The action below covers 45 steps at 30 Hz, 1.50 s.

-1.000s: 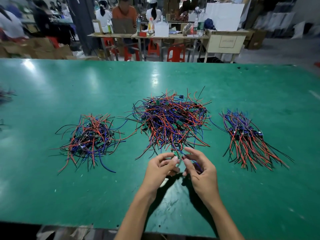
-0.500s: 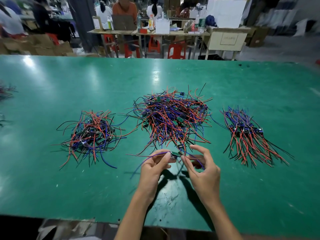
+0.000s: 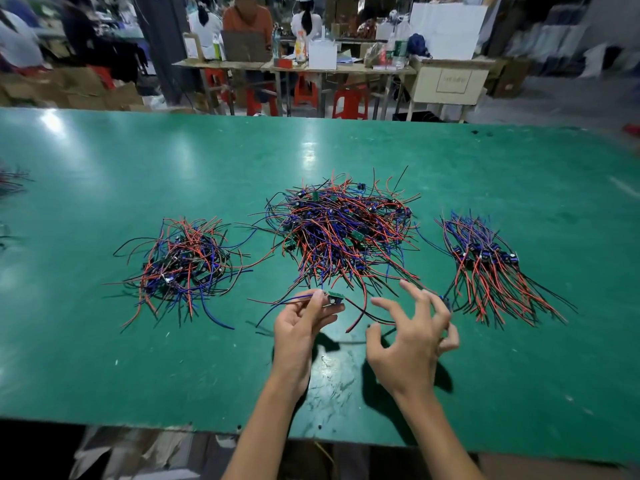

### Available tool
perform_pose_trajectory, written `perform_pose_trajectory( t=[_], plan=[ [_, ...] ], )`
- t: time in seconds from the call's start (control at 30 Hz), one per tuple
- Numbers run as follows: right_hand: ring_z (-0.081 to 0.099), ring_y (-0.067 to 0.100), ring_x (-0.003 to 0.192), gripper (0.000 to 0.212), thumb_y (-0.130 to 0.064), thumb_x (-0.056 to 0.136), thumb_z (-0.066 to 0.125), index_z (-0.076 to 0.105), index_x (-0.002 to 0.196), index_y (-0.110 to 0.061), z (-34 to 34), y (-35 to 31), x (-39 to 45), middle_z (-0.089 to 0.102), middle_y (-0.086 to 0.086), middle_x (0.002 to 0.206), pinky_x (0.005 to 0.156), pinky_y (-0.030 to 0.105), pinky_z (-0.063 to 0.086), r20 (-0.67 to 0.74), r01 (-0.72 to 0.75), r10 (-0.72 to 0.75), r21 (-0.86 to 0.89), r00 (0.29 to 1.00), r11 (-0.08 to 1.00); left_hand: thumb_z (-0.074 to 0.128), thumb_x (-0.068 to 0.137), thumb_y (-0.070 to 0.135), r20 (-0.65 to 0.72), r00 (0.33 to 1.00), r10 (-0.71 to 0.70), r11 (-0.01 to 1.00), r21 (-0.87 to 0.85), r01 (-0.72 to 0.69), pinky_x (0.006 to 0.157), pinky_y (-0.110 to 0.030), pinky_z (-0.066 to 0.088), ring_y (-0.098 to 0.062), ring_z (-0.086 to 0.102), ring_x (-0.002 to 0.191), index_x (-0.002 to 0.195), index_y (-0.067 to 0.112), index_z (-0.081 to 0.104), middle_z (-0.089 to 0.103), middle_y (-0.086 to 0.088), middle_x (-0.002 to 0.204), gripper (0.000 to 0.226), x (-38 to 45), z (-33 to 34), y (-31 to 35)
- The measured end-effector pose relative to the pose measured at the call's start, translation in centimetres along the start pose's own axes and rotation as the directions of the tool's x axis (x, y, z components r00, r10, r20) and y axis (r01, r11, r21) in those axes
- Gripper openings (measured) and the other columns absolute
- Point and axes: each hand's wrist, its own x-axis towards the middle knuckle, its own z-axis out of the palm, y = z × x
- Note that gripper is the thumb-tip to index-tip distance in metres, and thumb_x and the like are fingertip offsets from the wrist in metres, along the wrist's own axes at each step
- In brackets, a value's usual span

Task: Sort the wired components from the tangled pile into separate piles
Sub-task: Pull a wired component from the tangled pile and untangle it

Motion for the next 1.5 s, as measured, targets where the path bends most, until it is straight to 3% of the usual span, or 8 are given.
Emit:
perform_pose_trajectory(
  t=[0.23,0.53,0.7,0.9,0.97,1.03,1.17,1.5],
  plan=[
    [0.061,0.007,0.111,0.029,-0.039,0.091,0.066,0.068,0.119,-0.032,0.8,0.3,-0.1,0.068,-0.017,0.114,0.093,0.032,0.027,0.094,0.27,-0.277,0.084,0.956,0.959,0.071,0.084,0.023,-0.008,1.0,0.023,0.998,-0.055,-0.023,0.068,-0.023,0.059,-0.028,0.076,0.082,0.106,0.01,0.068,0.073,-0.008,0.087,0.025,-0.1,0.0,0.1],
    [0.053,0.016,0.086,0.013,-0.032,0.088,0.074,0.073,0.098,-0.024,0.8,0.9,-0.3,0.062,-0.006,0.091,0.076,0.03,0.032,-0.196,0.295,-0.278,0.062,0.94,0.954,0.075,0.08,0.033,-0.043,0.997,0.058,0.995,0.089,-0.054,0.071,-0.024,0.059,-0.032,0.076,0.086,0.095,-0.003,0.07,0.076,-0.021,0.093,0.039,-0.1,0.0,-0.4],
    [0.06,0.017,0.075,0.026,-0.038,0.097,0.06,0.073,0.095,-0.016,1.5,0.6,-0.7,0.07,-0.005,0.083,0.069,0.036,0.047,0.182,0.445,-0.472,0.172,0.862,0.879,0.073,0.082,0.029,-0.073,0.997,0.009,0.999,0.052,-0.005,0.071,-0.024,0.059,-0.029,0.076,0.083,0.093,-0.004,0.069,0.076,-0.02,0.09,0.035,0.0,0.2,-0.5],
    [0.064,0.004,0.108,0.038,-0.055,0.102,0.041,0.056,0.133,-0.04,1.0,0.4,0.1,0.068,-0.017,0.124,0.094,0.029,0.048,0.384,0.098,-0.218,0.309,0.897,0.946,0.073,0.08,0.035,-0.069,0.995,0.069,0.994,0.094,-0.063,0.069,-0.021,0.059,-0.029,0.077,0.081,0.093,-0.005,0.068,0.077,-0.02,0.089,0.043,-0.3,0.5,-0.3],
    [0.067,0.004,0.108,0.03,-0.049,0.103,0.05,0.049,0.133,-0.054,0.8,0.4,0.7,0.067,-0.02,0.128,0.095,0.028,0.051,0.476,-0.158,-0.145,0.54,0.867,0.827,0.074,0.078,0.037,-0.084,0.995,0.057,0.994,0.098,-0.049,0.066,-0.019,0.059,-0.028,0.077,0.077,0.095,-0.008,0.068,0.077,-0.018,0.086,0.048,-0.4,0.6,-0.3],
    [0.072,0.015,0.105,0.031,-0.031,0.102,0.06,0.058,0.132,-0.038,0.6,0.5,1.3,0.074,-0.009,0.121,0.087,0.029,0.058,0.511,-0.368,-0.072,0.702,0.856,0.609,0.074,0.079,0.037,-0.079,0.996,0.043,0.993,0.11,-0.034,0.062,-0.018,0.058,-0.03,0.077,0.075,0.091,-0.006,0.07,0.077,-0.018,0.084,0.045,-0.4,0.6,-0.3],
    [0.077,0.025,0.088,0.025,-0.023,0.094,0.065,0.069,0.114,-0.01,0.1,0.7,1.6,0.079,0.008,0.097,0.072,0.026,0.06,0.476,-0.446,0.04,0.788,0.879,0.424,0.078,0.073,0.04,-0.071,0.997,0.021,0.989,0.144,-0.011,0.057,-0.019,0.057,-0.028,0.076,0.068,0.079,0.002,0.073,0.075,-0.018,0.077,0.039,-0.6,0.9,-0.2],
    [0.077,0.031,0.085,0.025,-0.032,0.087,0.071,0.069,0.093,-0.007,0.4,0.8,2.2,0.077,0.019,0.09,0.067,0.026,0.061,0.554,-0.593,0.222,0.782,0.802,0.191,0.085,0.072,0.024,0.122,0.992,0.017,0.968,0.245,-0.047,0.064,-0.025,0.057,-0.031,0.076,0.075,0.087,0.012,0.077,0.076,-0.019,0.085,0.021,-1.2,0.5,0.0]
  ],
)
